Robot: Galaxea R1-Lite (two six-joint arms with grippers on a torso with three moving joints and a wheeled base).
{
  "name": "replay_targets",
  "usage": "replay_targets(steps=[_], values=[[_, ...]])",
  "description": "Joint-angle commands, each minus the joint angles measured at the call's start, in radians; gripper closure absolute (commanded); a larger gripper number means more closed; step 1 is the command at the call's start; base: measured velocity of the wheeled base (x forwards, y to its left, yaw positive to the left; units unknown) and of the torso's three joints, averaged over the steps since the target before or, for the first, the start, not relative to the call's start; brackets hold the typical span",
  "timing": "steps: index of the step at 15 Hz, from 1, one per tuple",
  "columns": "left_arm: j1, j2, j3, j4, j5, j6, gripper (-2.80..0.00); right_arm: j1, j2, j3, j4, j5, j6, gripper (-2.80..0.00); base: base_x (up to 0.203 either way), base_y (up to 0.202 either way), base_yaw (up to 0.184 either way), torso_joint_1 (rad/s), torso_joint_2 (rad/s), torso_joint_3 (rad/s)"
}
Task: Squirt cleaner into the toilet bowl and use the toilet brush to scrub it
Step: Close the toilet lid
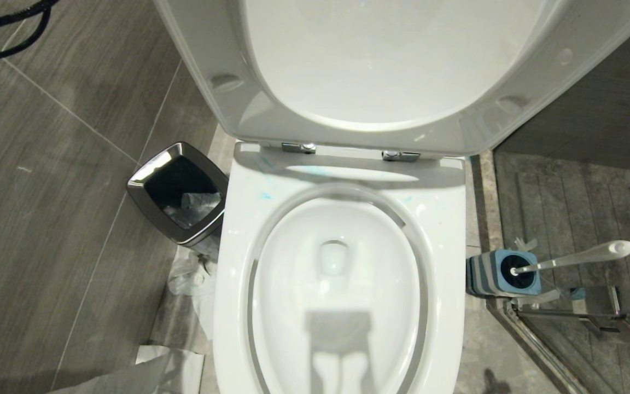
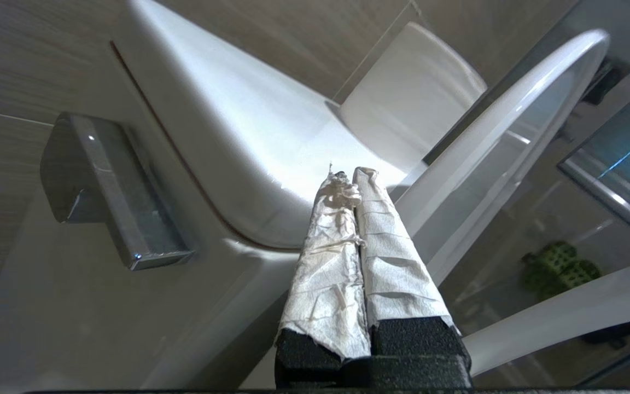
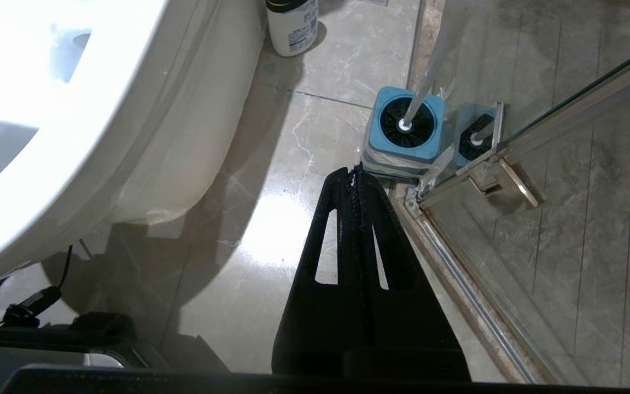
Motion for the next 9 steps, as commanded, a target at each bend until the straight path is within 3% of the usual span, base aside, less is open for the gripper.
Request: replay_targets(steps=[1,4,9], values=[[-0.003,0.032,-0.001,-0.004,-0.003,0.045,0.0,0.001,-0.001,0.012,0.0,0.0,-0.001,0.0,0.0,0.0,0.0,0.0,0.0,0.0],[-0.017,0.058,-0.006,-0.003,0.001,0.123,0.0,0.001,-0.001,0.012,0.0,0.0,-0.001,0.0,0.0,0.0,0.0,0.0,0.0,0.0],[-0.086,0.057,-0.005,-0.004,0.002,0.124,0.0,-0.001,-0.001,0.012,0.0,0.0,-0.001,0.0,0.0,0.0,0.0,0.0,0.0,0.0]])
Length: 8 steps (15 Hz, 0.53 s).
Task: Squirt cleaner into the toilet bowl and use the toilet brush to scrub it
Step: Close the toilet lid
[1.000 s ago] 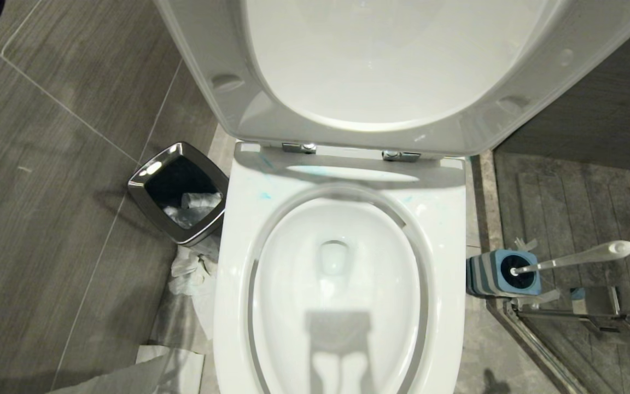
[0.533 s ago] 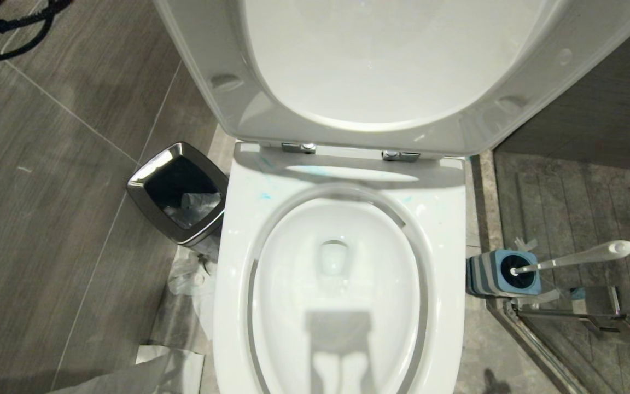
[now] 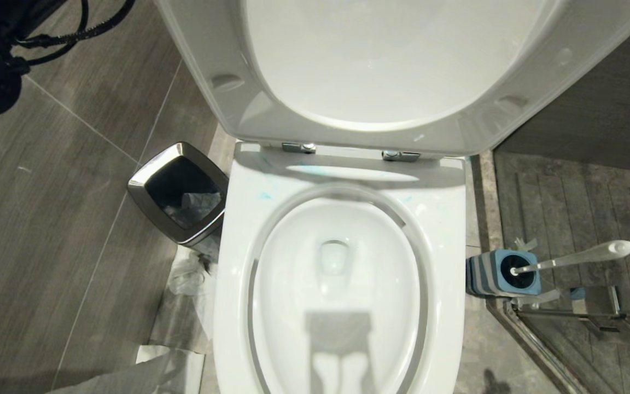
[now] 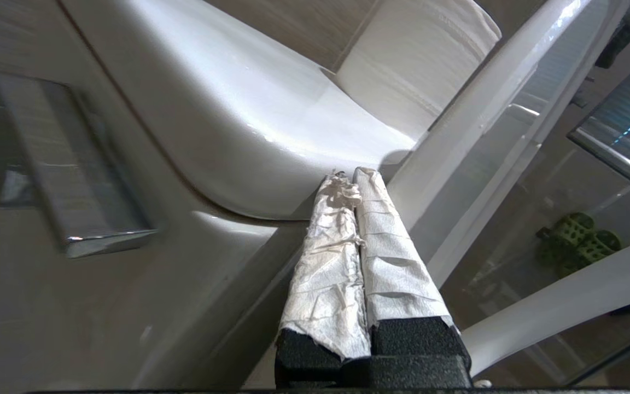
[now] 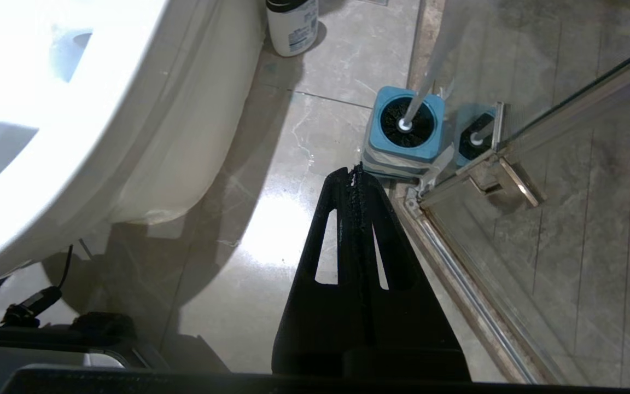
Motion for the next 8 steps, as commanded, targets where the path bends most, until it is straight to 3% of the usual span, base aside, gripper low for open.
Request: replay_targets(steps=[1,5,8], values=[[-0.031,0.003,0.003,-0.004,-0.004,-0.004,0.0,0.0,-0.001,0.012,-0.001,0.001,-0.001,0.0,0.0,0.0,0.0,0.0,0.0,0.0],[-0.061,0.003,0.006,-0.004,-0.011,-0.014,0.0,0.001,-0.001,0.012,-0.001,0.001,-0.001,0.0,0.0,0.0,0.0,0.0,0.0,0.0],[-0.101,-0.032,0.054,-0.004,-0.019,-0.068,0.0,-0.001,-0.001,0.012,-0.001,0.001,-0.001,0.0,0.0,0.0,0.0,0.0,0.0,0.0]])
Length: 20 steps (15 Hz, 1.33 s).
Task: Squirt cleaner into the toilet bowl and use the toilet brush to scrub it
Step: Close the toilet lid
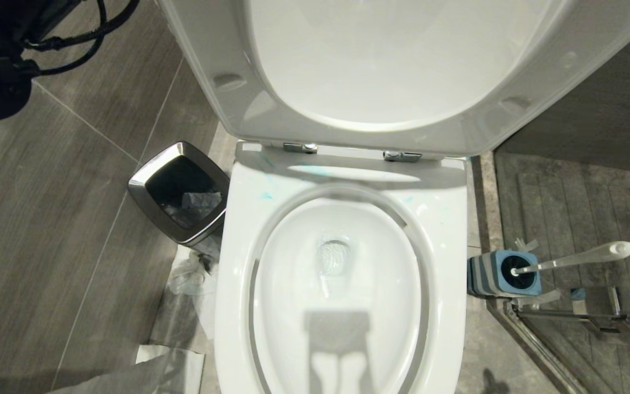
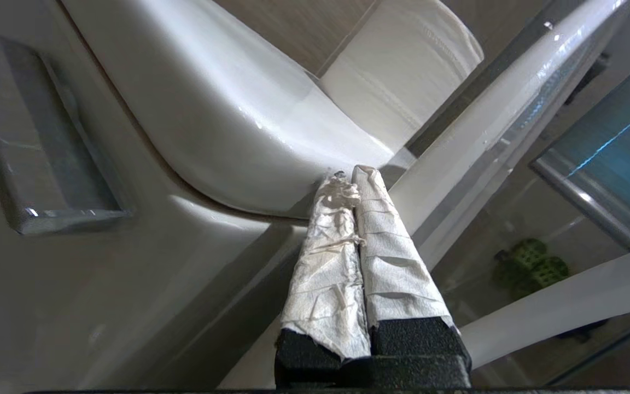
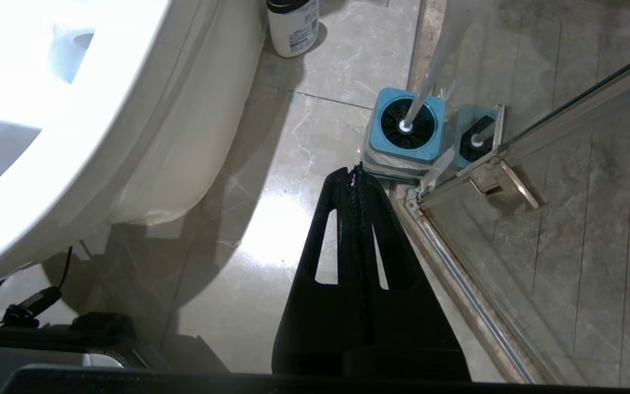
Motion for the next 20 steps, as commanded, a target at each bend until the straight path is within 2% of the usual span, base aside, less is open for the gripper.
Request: replay_targets(steps=[1,4,6,9,11,15,17,20], values=[[-0.03,-0.049,0.06,-0.001,-0.021,-0.045,0.0,0.0,-0.001,0.012,0.0,0.001,0.0,0.0,0.0,0.0,0.0,0.0,0.0,0.0],[-0.062,-0.165,0.236,0.0,-0.096,-0.148,0.0,0.001,-0.001,0.012,0.0,0.001,0.0,0.0,0.0,0.0,0.0,0.0,0.0,0.0],[-0.083,-0.228,0.336,0.002,-0.126,-0.164,0.0,0.001,-0.001,0.012,0.0,0.001,0.0,0.0,0.0,0.0,0.0,0.0,0.0,0.0],[-0.106,-0.313,0.442,0.017,-0.133,-0.171,0.0,0.001,-0.001,0.012,0.0,0.001,0.0,0.0,0.0,0.0,0.0,0.0,0.0,0.0],[-0.106,-0.353,0.456,0.082,-0.127,-0.167,0.0,0.001,-0.001,0.012,0.0,0.001,0.0,0.0,0.0,0.0,0.0,0.0,0.0,0.0],[-0.111,-0.376,0.461,0.084,-0.144,-0.139,0.0,-0.001,-0.001,0.012,0.0,0.001,0.0,0.0,0.0,0.0,0.0,0.0,0.0,0.0],[-0.111,-0.387,0.514,0.051,-0.21,-0.134,0.0,0.001,-0.001,0.012,0.0,0.001,0.0,0.0,0.0,0.0,0.0,0.0,0.0,0.0],[-0.075,-0.412,0.567,-0.027,-0.212,-0.134,0.0,0.001,-0.001,0.012,0.0,0.001,0.0,0.0,0.0,0.0,0.0,0.0,0.0,0.0]])
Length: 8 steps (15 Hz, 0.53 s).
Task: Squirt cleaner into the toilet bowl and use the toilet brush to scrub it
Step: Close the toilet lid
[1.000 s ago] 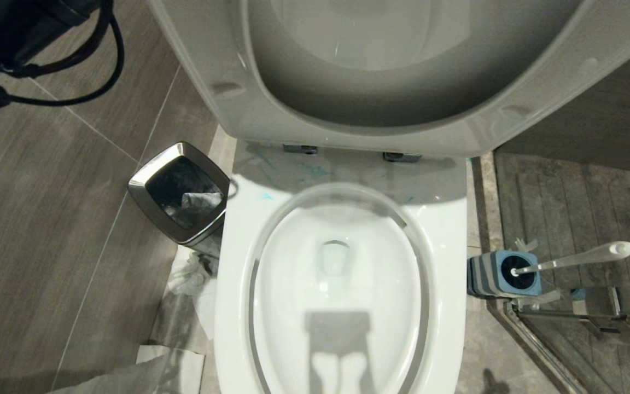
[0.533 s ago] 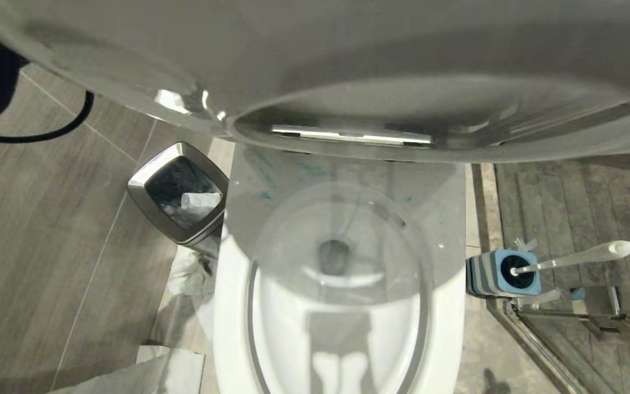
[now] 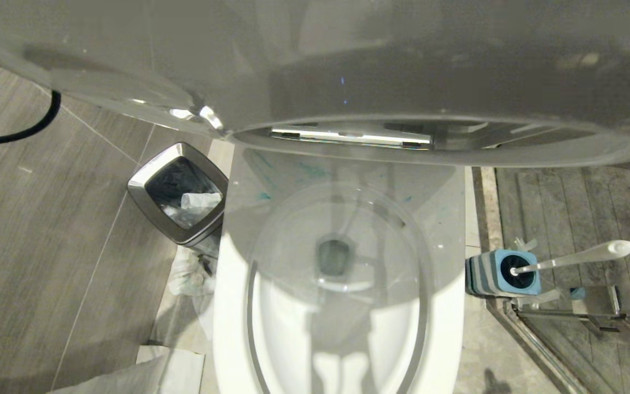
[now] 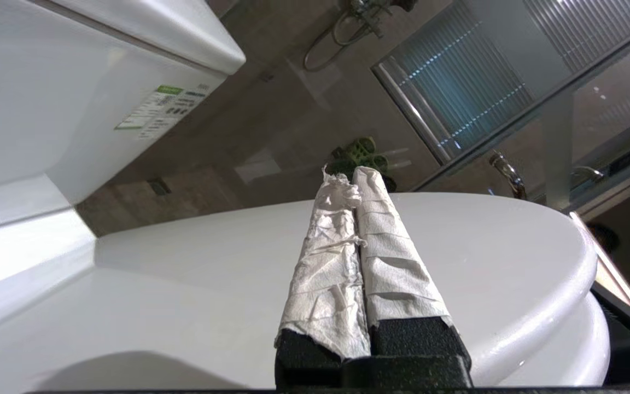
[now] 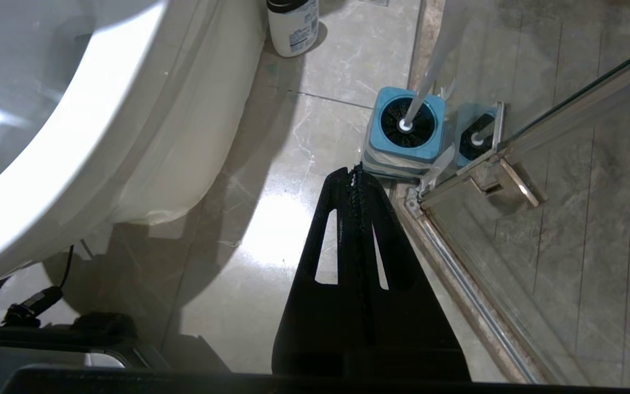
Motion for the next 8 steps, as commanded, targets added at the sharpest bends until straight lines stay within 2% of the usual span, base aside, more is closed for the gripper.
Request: replay_targets(steps=[1,4,8], values=[[0.039,-0.023,0.021,-0.021,-0.004,-0.003,0.0,0.001,-0.001,0.012,0.0,0.001,0.0,0.0,0.0,0.0,0.0,0.0,0.0,0.0],[0.048,-0.028,0.019,-0.037,-0.007,-0.002,0.0,0.001,-0.001,0.012,0.0,0.001,0.0,0.0,0.0,0.0,0.0,0.0,0.0,0.0],[0.049,-0.034,0.02,-0.037,-0.007,-0.002,0.0,0.001,-0.001,0.012,0.0,0.001,0.0,0.0,0.0,0.0,0.0,-0.003,0.0,0.149]])
